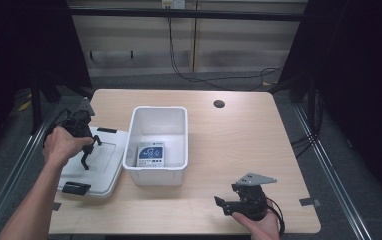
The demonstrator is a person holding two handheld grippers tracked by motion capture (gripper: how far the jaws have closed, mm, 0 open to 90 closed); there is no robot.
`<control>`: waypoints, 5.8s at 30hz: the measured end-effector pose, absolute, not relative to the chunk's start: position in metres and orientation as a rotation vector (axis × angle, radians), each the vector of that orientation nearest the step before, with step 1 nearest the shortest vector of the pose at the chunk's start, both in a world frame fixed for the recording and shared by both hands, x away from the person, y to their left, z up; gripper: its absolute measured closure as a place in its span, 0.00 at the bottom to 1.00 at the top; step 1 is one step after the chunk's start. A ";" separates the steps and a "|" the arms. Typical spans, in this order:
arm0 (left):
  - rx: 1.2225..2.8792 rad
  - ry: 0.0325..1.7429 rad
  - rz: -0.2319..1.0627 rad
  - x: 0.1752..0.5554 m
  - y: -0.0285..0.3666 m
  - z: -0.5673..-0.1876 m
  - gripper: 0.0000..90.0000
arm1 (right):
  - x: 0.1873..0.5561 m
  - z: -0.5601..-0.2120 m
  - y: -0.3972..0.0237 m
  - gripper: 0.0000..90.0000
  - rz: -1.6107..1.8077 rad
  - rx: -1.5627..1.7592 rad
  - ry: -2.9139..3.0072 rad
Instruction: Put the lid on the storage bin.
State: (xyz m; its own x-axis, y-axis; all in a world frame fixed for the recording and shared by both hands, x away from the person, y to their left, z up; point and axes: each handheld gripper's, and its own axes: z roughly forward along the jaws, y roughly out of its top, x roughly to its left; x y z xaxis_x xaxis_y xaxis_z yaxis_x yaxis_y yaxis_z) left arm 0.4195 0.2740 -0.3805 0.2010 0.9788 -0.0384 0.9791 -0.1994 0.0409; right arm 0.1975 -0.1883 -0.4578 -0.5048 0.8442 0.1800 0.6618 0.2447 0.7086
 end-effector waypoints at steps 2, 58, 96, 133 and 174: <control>2.392 1.949 -0.008 0.419 0.276 -0.378 0.94 | 0.198 -0.458 -0.188 0.26 1.110 1.411 2.280; 2.289 1.873 0.018 0.416 0.285 -0.283 0.94 | 0.199 -0.460 -0.188 0.22 1.088 1.425 2.302; 2.219 1.894 0.064 0.419 0.207 -0.249 0.94 | 0.198 -0.460 -0.189 0.22 1.081 1.420 2.305; 2.153 2.015 0.016 0.426 0.150 -0.262 0.94 | 0.195 -0.458 -0.190 0.22 1.091 1.410 2.308; 2.143 2.024 0.047 0.422 0.084 -0.275 0.94 | 0.194 -0.458 -0.190 0.21 1.093 1.405 2.317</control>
